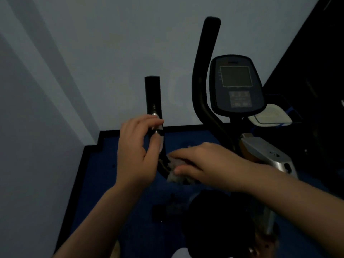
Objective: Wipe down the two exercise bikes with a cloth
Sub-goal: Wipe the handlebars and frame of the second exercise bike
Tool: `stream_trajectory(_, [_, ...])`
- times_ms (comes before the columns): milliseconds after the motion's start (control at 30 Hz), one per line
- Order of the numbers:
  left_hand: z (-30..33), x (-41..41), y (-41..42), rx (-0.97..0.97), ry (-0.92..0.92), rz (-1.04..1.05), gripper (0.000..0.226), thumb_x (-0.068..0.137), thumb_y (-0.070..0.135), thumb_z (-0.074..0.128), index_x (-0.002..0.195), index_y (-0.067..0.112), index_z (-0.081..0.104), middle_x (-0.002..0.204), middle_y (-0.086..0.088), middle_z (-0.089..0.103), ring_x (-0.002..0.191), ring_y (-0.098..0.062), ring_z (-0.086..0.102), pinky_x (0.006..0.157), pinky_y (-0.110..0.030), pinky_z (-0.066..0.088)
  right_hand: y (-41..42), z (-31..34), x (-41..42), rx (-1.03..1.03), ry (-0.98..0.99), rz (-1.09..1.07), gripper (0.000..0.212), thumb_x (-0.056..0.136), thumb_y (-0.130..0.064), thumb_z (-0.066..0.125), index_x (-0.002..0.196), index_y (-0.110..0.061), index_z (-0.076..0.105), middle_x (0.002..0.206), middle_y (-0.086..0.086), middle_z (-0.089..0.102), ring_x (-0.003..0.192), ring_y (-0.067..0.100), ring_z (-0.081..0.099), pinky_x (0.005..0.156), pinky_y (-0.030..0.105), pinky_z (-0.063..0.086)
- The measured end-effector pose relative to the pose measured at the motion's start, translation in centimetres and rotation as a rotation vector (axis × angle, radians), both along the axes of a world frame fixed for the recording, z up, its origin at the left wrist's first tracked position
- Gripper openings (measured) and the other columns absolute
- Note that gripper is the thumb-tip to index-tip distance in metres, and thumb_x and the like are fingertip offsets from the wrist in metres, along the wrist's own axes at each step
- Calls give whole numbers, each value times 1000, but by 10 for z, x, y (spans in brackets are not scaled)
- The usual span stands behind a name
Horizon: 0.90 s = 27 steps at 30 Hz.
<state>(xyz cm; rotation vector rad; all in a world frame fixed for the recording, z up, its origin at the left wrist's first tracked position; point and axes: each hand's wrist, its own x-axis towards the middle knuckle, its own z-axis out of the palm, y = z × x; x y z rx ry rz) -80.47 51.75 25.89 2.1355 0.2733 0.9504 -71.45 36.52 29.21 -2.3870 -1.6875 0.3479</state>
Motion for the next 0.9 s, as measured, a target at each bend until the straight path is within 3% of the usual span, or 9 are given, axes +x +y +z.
stream_trajectory(100, [-1,5,17,-2,-41,-82,22,89,7,54,108,13,64,112,3,56,110,-7,50,92,-12,33,-32,11,-8,-12,90,-119,60,79,-55,59,133,-49,34,125,-24,55,112,-5,47,89,22,43])
stream_trajectory(200, [-1,13,25,-26,-29,-155,22,89,5,55,107,12,65,117,2,53,113,-7,46,94,-8,29,-32,13,-21,-110,83,-300,48,79,-59,58,122,-39,50,118,-18,55,112,1,42,94,26,40])
stream_trajectory(333, [7,22,39,12,-24,-258,25,87,7,56,109,17,63,131,1,48,120,-6,37,99,-8,24,15,10,-43,-100,178,-440,35,89,-53,48,102,-21,55,97,-3,58,93,14,52,85,39,44])
stream_trajectory(467, [14,34,66,112,-44,-371,35,82,19,65,116,21,59,146,3,33,133,-11,27,110,-23,24,9,17,-64,-101,95,-563,27,88,-51,54,103,-30,46,100,-12,51,94,8,45,82,28,37])
stream_trajectory(600, [24,51,90,222,-37,-517,70,72,32,74,135,24,45,156,8,13,145,-10,11,114,-13,7,25,17,-85,-109,-33,-712,23,93,-48,46,94,-28,34,100,-8,50,93,11,44,68,25,22])
stream_trajectory(667, [29,59,99,267,-4,-590,85,69,40,75,143,26,35,157,10,12,146,-7,8,114,-10,4,56,10,-92,-8,-50,-879,23,96,-48,36,94,-25,36,95,-5,53,89,15,48,69,29,29])
stream_trajectory(767, [32,68,109,282,48,-688,93,71,45,72,148,29,23,153,18,17,144,-1,10,112,-6,1,112,-3,-93,322,-47,-1264,19,99,-41,33,106,-26,44,99,-7,55,85,12,49,68,28,34])
stream_trajectory(900, [29,71,118,259,36,-747,78,84,35,67,149,30,22,150,18,23,142,-1,17,112,-6,5,132,-18,-99,493,-148,-1345,31,97,-38,41,127,-33,43,115,-13,53,99,6,48,80,20,38])
